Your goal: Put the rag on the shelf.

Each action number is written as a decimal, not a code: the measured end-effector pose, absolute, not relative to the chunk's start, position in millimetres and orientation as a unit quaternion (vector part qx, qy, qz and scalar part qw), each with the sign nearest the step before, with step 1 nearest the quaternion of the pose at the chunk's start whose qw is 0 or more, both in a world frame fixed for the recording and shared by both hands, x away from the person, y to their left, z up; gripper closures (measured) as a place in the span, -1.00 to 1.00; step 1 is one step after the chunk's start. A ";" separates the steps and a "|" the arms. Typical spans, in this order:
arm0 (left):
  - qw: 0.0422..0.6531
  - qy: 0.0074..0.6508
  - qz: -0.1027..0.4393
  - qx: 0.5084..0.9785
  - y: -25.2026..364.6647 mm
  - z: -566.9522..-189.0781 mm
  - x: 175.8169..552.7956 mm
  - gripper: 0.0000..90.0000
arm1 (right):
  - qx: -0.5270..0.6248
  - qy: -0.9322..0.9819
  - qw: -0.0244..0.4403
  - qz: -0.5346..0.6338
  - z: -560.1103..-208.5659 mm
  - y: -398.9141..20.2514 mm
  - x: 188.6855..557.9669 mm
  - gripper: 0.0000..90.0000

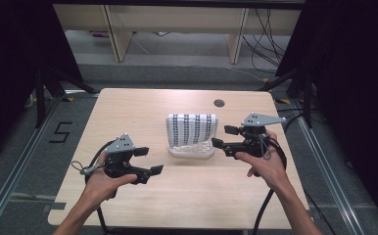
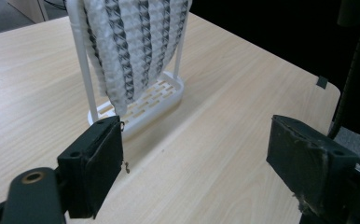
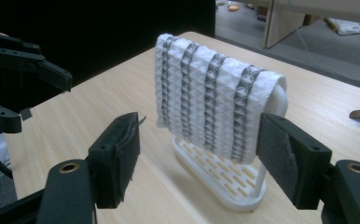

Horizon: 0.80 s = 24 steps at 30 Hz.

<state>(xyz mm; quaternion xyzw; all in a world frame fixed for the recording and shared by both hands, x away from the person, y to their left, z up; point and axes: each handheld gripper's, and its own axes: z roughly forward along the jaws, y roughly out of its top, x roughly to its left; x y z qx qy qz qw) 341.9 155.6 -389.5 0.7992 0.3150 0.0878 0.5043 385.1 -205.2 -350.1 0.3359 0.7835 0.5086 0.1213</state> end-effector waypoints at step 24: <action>0.499 0.299 0.091 0.808 156.4 -413.9 315.2 -0.64 | 0.317 0.794 0.106 0.508 -369.5 -200.2 357.0 -0.30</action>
